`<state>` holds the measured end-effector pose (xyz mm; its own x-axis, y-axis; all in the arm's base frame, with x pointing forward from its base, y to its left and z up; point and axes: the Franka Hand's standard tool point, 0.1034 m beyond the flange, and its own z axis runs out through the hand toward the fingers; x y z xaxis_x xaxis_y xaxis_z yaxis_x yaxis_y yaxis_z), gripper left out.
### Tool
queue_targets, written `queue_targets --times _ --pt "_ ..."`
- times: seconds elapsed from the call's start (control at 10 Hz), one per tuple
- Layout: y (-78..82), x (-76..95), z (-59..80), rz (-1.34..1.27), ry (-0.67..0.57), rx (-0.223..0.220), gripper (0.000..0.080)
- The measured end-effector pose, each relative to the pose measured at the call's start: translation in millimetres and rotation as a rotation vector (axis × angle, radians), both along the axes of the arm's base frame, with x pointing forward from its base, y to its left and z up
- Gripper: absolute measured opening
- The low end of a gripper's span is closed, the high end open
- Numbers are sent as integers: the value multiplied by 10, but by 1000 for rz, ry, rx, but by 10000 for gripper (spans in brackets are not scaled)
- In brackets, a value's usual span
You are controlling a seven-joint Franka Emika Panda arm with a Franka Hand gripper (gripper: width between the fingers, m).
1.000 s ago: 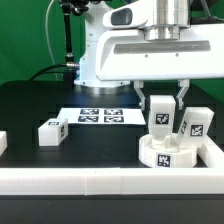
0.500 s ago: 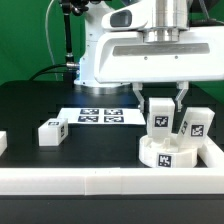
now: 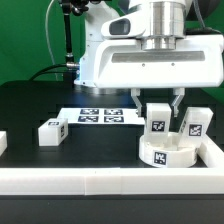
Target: Assemble stool
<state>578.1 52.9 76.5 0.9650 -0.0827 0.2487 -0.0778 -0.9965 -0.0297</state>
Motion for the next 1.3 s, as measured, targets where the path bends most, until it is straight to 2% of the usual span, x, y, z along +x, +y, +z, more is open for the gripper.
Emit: queue_targets --times 0.4,0.7,0.8,0.9,1.3 --pt "-2 -28 -15 3 -81 -10 337" --pt "-2 -26 -13 3 -81 -10 337" --pt "-3 -26 -12 3 -80 -10 499" --pt "-16 -26 -6 4 -69 -9 607" --pt "-23 -32 115 0 -46 0 648"
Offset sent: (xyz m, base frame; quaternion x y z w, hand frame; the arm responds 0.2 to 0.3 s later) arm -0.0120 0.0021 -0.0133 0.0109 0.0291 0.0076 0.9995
